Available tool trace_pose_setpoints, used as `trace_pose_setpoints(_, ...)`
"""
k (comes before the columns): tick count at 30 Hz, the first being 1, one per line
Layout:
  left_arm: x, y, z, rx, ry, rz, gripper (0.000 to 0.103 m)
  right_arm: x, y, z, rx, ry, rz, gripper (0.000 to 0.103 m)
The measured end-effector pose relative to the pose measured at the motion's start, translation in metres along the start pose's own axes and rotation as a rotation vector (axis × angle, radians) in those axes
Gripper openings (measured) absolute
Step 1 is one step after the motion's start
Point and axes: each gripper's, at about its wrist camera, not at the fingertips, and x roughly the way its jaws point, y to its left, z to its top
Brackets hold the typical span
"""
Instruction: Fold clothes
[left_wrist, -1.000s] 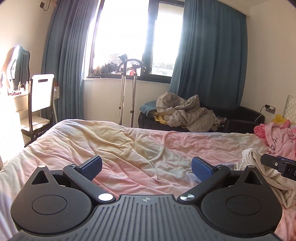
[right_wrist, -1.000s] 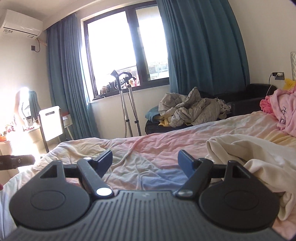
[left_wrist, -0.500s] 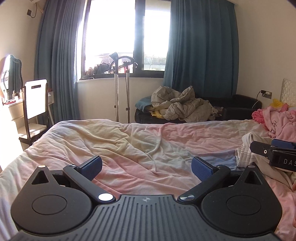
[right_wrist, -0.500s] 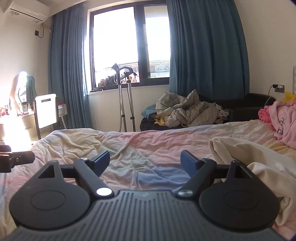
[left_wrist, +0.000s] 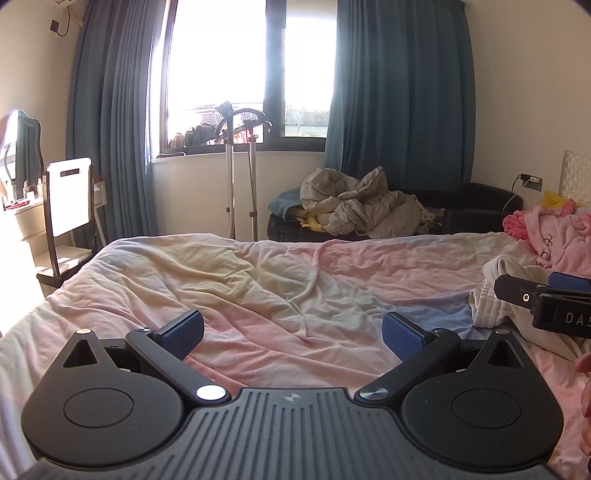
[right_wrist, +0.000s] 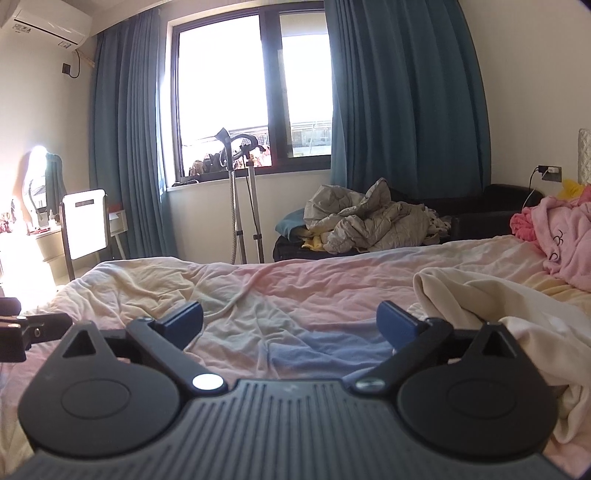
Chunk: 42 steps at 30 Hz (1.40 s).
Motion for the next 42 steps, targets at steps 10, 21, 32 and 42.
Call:
trace_pose_setpoints(10,0.0011,0.0006,-0.0017,-0.001,0.001,-0.001,0.103,0.0027,0.0002,-0.0002,-0.012,0.014,-0.013,0.103)
trace_pose_setpoints(21,0.0043,0.0039,-0.0031,-0.031,0.002,-0.003,0.103,0.0054,0.0009,-0.0008,-0.013,0.021,-0.018,0.103)
trace_pose_setpoints(32,0.0059,0.0026,-0.0052,-0.024,0.001,-0.007,0.103,0.0048,0.0015,-0.0007,-0.012,0.015,-0.012,0.103)
trace_pose_setpoints(42,0.0046,0.0023,-0.0055,-0.023,-0.001,-0.001,0.103,0.0025,0.0020,0.0000,-0.016,0.000,-0.013,0.103)
